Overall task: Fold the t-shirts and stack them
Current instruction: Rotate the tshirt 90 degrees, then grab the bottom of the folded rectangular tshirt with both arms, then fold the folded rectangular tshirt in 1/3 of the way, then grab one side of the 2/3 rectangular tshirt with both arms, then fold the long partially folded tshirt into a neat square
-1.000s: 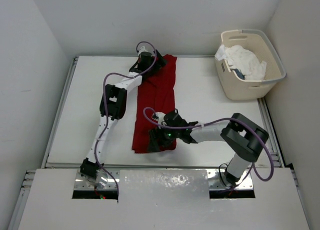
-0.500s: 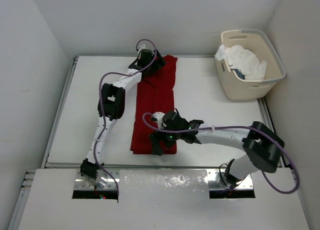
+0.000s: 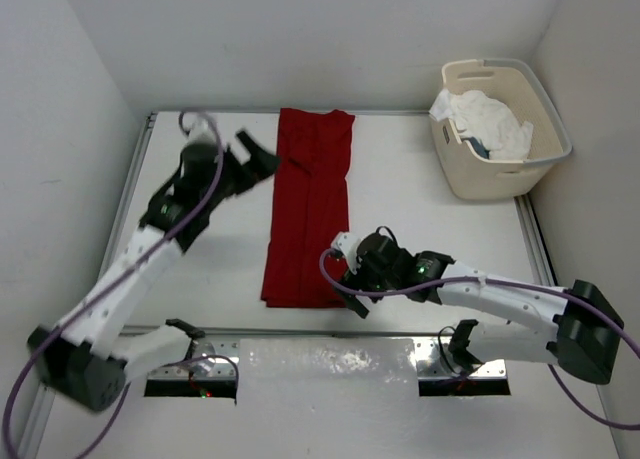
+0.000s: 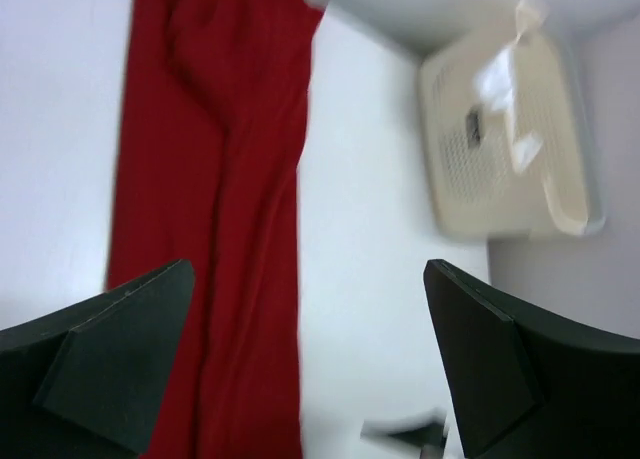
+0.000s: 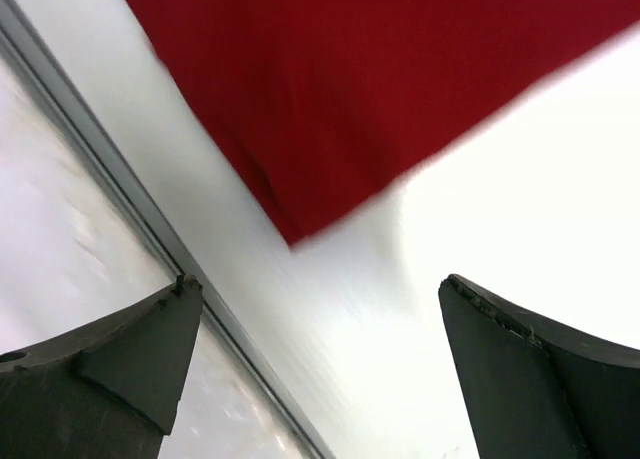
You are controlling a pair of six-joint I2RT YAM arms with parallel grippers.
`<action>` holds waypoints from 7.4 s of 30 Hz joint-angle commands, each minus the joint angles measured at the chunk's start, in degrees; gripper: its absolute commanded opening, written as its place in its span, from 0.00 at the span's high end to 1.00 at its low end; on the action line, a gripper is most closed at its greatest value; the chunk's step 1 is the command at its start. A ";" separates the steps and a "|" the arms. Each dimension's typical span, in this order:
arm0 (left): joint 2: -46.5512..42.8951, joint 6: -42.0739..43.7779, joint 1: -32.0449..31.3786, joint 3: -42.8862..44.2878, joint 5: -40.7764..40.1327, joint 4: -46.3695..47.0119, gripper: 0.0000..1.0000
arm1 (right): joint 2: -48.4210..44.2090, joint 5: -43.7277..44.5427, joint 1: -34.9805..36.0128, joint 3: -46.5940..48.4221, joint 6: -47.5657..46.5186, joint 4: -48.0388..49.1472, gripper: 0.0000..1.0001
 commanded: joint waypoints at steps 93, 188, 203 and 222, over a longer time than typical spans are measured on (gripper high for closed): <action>36.64 3.30 3.54 11.87 2.67 13.16 1.00 | 51.57 4.14 -28.45 46.34 0.43 14.43 1.00; -12.57 -3.74 -7.45 -17.42 8.22 -15.14 1.00 | 3.58 -23.82 -24.50 7.47 19.42 -7.77 1.00; 10.00 0.39 -0.59 1.31 1.71 2.96 1.00 | 25.90 -25.21 -35.83 33.59 17.39 -9.64 1.00; 46.05 4.44 3.98 31.98 6.98 1.74 0.91 | 57.53 -28.82 -43.84 60.83 19.33 -10.70 0.91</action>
